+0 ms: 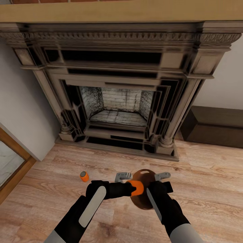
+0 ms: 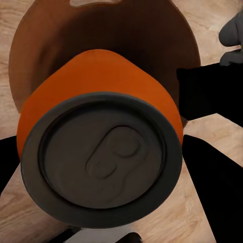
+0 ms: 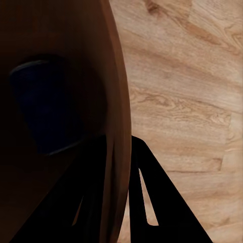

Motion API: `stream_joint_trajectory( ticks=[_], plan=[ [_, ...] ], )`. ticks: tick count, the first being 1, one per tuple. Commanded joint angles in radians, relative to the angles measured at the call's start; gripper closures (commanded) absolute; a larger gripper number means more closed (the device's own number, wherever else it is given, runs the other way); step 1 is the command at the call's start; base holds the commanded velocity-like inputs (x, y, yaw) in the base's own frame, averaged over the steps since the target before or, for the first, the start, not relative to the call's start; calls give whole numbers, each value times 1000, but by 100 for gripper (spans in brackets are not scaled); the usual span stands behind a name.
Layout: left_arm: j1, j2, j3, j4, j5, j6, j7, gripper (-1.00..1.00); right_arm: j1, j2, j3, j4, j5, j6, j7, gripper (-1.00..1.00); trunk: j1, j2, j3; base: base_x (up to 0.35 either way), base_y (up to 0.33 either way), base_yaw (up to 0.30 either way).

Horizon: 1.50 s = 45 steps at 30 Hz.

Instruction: Put the three can of soda from the living room inside the tash can in the kitchen.

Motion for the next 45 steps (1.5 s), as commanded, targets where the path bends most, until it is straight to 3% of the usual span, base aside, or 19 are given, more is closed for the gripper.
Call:
stream_joint_trajectory(
  ticks=[1, 19, 24, 42, 43, 45],
  plan=[
    [0, 0, 0, 0, 0, -3, 0, 100, 0, 0, 0, -1, 12, 3, 4, 100, 0, 0, 0, 0, 0, 0],
    [-31, -27, -5, 136, -4, -123, -5, 100, 0, 5, 2, -1, 12, 6, 2, 100, 0, 0, 0, 0, 0, 0],
    [-35, -35, -34, 146, -4, -130, -4, 100, 0, 5, 2, -2, 12, 6, 2, 100, 0, 0, 0, 0, 0, 0],
    [-35, -49, -44, 154, -6, -132, -4, 100, 0, 5, 2, -2, 12, 6, 2, 100, 0, 0, 0, 0, 0, 0],
    [-35, -50, -44, 162, -6, -132, -4, -100, 0, 5, 2, -2, 12, 6, 2, 100, 0, 0, 0, 0, 0, 0],
    [-35, -51, -44, 172, -6, -137, -4, -100, 0, 5, 2, -3, 12, 6, 2, 100, 0, 0, 0, 0, 0, 0]
  ],
)
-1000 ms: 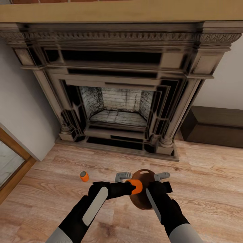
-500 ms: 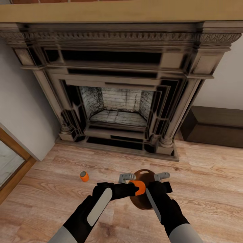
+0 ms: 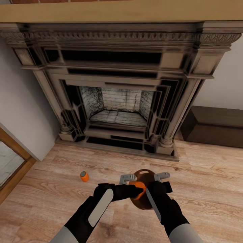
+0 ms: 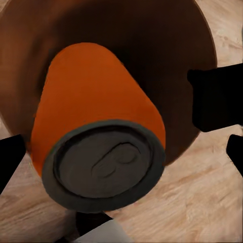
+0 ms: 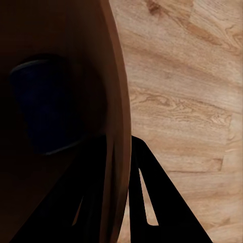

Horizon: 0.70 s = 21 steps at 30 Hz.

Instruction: Put the three can of soda from the living room inside the tash can in the kitchen.

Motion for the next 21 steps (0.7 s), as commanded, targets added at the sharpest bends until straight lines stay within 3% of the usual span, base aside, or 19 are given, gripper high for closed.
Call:
stream_joint_trajectory(
  ticks=[1, 21],
  plan=[
    [-1, -1, 0, 4, 0, -6, 0, -100, 0, 0, 0, -1, 10, 2, 4, 100, 0, 0, 0, 0, 0, 0],
    [-8, 4, -9, 11, 1, -21, 0, -100, 0, 0, 0, -1, 11, 4, 4, 100, 0, 0, 0, 0, 0, 0]
  ],
)
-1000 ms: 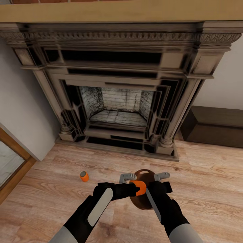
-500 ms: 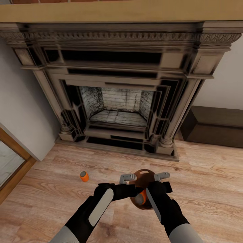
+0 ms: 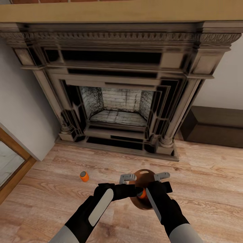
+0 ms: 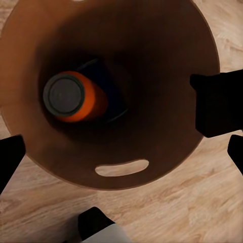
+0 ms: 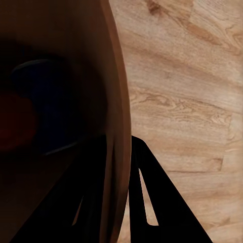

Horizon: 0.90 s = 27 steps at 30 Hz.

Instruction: Put the three can of soda from the living room inside the tash can in the kitchen.

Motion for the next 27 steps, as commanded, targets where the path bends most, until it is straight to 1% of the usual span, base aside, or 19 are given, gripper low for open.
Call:
stream_joint_trajectory(
  ticks=[1, 8, 11, 12, 16, 18, 22, 26, 27],
  plan=[
    [0, 1, 0, 0, 0, 0, 0, -100, 0, 0, 0, -1, 11, 2, 4, 100, 0, 0, 0, 0, 0, 0],
    [0, 6, 1, 2, 0, 2, -1, -100, 0, -1, 0, -9, 11, 4, 5, 100, 0, 0, 0, 0, 0, 0],
    [0, 8, 3, 3, 1, 2, -1, -100, 2, -2, 0, -28, 10, 7, 6, 100, 0, 0, 0, 0, 0, 0],
    [0, 9, 6, 3, 3, 2, -3, -100, 3, -3, -1, -55, 10, 9, 7, 100, 0, 0, 0, 0, 0, 0],
    [-4, 17, 8, 7, 4, 4, -9, -100, 7, -5, -2, -99, 9, 28, 10, 100, 0, 0, 0, 0, 0, 0],
    [-8, 21, 9, 14, 4, 4, -20, -100, 8, -7, -3, -116, 9, 44, 13, 100, 0, 0, 0, 0, 0, 0],
    [-23, 31, 12, 42, 4, 2, -66, -100, 10, -11, -8, -179, 8, 71, 18, 100, 0, 0, 0, 0, 0, 0],
    [-28, 43, 13, 52, 5, 3, -81, -100, 11, -14, -10, -209, 8, 89, 20, 100, 0, 0, 0, 0, 0, 0],
    [-29, 48, 14, 53, 5, 4, -84, -100, 12, -14, -12, -215, 8, 101, 38, 100, 0, 0, 0, 0, 0, 0]
  ],
)
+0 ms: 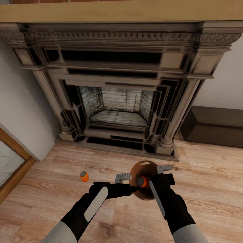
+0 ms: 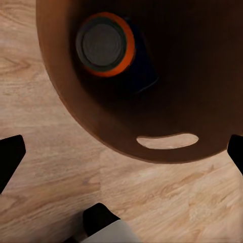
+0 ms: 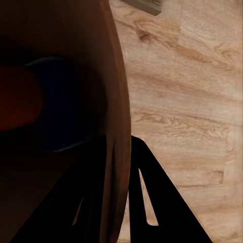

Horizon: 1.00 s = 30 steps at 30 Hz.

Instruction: Put the three can of soda from the living room inside the tash can in the kitchen.

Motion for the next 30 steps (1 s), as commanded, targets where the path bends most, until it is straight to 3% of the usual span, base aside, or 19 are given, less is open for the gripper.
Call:
stream_joint_trajectory(
  ticks=[1, 5, 7, 11, 12, 15, 18, 23, 30],
  plan=[
    [-1, 5, 0, 1, 1, 0, -2, -100, 0, -1, -1, -5, -3, 4, 39, 100, 0, 0, 0, 0, 0, 0],
    [-1, 13, 1, 0, 3, 1, -6, -100, -1, -26, -6, -10, 0, 17, 154, 100, 0, 0, 0, 0, 0, 0],
    [-2, 14, 1, 0, 3, 1, -6, -100, -1, -61, -8, -12, -1, 31, 209, 100, 0, 0, 0, 0, 0, 0],
    [-2, 15, 2, 0, 2, 1, -6, -100, -1, -111, -9, -48, 0, 63, 326, 100, 0, 0, 0, 0, 0, 0],
    [-2, 15, 2, 0, 2, 1, -6, -100, -1, -111, -9, -48, 0, 63, 326, 100, 0, 0, 0, 0, 0, 0],
    [-2, 22, 7, 1, 2, 1, -5, -100, -1, -157, -9, -79, 1, 63, 412, 100, 0, 0, 0, 0, 0, 0],
    [-2, 29, 14, 1, 2, 1, -5, -100, 0, -189, -33, -90, -1, 63, 447, 100, 0, 0, 0, 0, 0, 0],
    [-2, 32, 24, 1, 1, 0, -5, -100, 0, -216, -76, -96, -1, 63, 515, 100, 0, 0, 0, 0, 0, 0],
    [-2, 37, 28, 3, 0, 0, -4, -100, 0, -285, -86, -98, 1, 63, 651, 100, 0, 0, 0, 0, 0, 0]
  ],
)
